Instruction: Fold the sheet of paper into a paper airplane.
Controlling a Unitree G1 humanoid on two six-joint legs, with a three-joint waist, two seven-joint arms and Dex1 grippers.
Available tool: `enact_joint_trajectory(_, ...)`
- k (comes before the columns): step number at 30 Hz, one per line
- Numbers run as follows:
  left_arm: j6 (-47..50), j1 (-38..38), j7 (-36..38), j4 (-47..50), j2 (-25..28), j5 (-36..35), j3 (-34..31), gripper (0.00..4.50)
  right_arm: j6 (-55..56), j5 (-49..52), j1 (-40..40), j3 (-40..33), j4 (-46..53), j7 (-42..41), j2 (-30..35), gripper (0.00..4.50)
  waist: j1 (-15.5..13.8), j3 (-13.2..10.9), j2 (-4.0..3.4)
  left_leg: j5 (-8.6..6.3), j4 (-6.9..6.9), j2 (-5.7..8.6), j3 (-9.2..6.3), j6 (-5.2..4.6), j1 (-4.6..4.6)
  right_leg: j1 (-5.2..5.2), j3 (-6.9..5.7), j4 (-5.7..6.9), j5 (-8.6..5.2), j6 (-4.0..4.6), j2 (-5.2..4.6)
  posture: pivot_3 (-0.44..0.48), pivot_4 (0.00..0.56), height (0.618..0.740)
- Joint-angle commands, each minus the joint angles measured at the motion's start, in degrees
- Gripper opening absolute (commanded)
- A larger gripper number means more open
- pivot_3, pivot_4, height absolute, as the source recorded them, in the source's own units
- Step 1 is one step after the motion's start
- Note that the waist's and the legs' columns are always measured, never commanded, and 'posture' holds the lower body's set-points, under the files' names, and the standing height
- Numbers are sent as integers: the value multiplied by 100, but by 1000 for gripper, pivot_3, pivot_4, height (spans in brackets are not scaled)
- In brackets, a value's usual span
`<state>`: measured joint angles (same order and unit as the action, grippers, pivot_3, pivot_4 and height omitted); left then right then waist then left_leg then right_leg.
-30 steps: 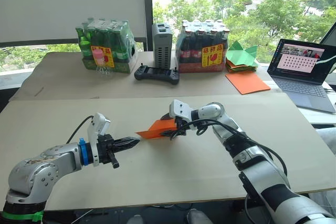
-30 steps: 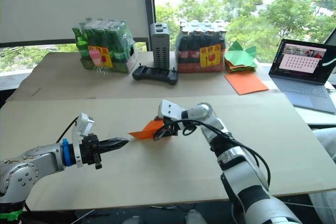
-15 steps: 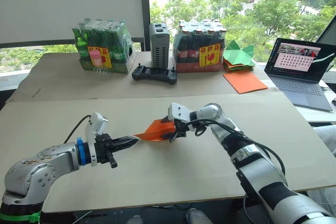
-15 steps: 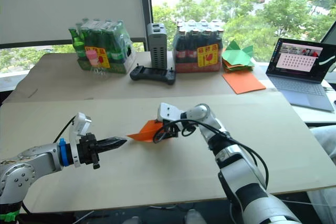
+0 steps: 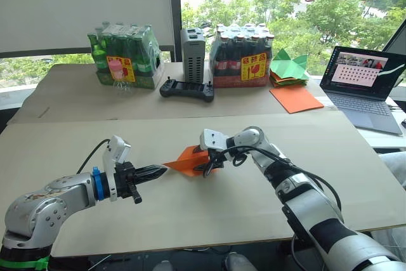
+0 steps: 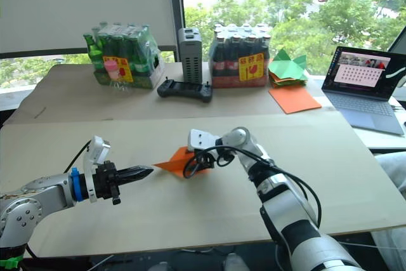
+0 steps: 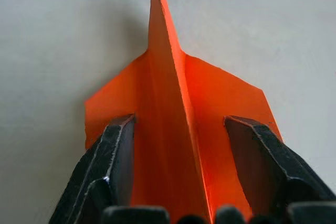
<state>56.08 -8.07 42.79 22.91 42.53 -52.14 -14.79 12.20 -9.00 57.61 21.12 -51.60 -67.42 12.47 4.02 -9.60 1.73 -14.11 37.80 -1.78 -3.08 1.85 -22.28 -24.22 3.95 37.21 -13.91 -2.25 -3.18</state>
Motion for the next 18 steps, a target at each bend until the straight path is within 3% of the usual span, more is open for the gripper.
enact_joint_trajectory(1, -41, 20, -36, 221, 50, -155, -200, 0, 135, -27, 185, -20, -83, 16, -49, 1367, 1, 0, 0, 0, 0, 0, 0, 0, 0, 0, 0, 0, 0, 0, 0, 0, 150, 740)
enact_joint_trajectory(5, -42, 34, -68, 238, 48, -184, -201, 0, 185, -84, 224, -2, -219, 41, -77, 37, 1, 0, 0, 0, 0, 0, 0, 0, 2, 1, 0, 1, 0, 1, 0, 0, 150, 740)
enact_joint_trajectory(14, -71, 86, -160, 279, 36, -261, -181, 0, 79, -15, 321, -154, -287, 148, -69, 37, 0, 0, 0, 0, 0, 0, 0, 0, 2, 1, 1, 1, 1, 1, 0, 0, 150, 740)
enact_joint_trajectory(18, -92, 65, -184, 274, 25, -291, -153, 0, -684, 247, 295, -520, 122, 246, 140, 37, -3, 0, -1, 0, 0, 0, 0, 0, 1, 1, 1, 1, 1, 1, -1, 0, 150, 740)
